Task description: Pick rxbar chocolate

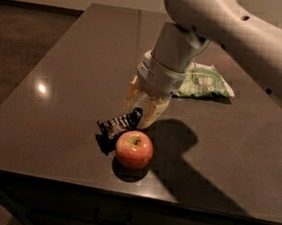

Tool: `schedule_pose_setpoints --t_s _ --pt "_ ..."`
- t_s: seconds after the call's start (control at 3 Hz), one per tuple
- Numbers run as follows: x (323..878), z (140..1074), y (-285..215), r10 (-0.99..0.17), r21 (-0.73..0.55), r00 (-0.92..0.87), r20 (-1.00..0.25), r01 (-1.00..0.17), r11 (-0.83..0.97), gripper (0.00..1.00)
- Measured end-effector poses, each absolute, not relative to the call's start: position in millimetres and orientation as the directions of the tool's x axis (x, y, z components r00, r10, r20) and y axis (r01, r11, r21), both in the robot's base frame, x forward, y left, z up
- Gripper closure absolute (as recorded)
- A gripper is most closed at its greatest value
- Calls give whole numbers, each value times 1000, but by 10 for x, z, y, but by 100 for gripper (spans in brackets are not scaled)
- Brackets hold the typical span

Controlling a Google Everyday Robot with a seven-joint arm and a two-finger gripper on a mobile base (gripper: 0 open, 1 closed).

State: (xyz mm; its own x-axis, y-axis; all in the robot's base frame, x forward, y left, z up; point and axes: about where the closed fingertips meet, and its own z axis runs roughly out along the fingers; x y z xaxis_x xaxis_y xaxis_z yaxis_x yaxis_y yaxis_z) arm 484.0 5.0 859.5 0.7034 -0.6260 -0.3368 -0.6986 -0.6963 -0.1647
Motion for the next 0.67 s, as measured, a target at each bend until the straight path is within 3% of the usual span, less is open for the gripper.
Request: schedule_pose_setpoints --t_s 0.33,0.67 --pt "4848 8595 66 -626 -170 704 -336 -698 -695 14" --pt "4855 8594 85 -625 -175 706 -334 -698 -694 0"
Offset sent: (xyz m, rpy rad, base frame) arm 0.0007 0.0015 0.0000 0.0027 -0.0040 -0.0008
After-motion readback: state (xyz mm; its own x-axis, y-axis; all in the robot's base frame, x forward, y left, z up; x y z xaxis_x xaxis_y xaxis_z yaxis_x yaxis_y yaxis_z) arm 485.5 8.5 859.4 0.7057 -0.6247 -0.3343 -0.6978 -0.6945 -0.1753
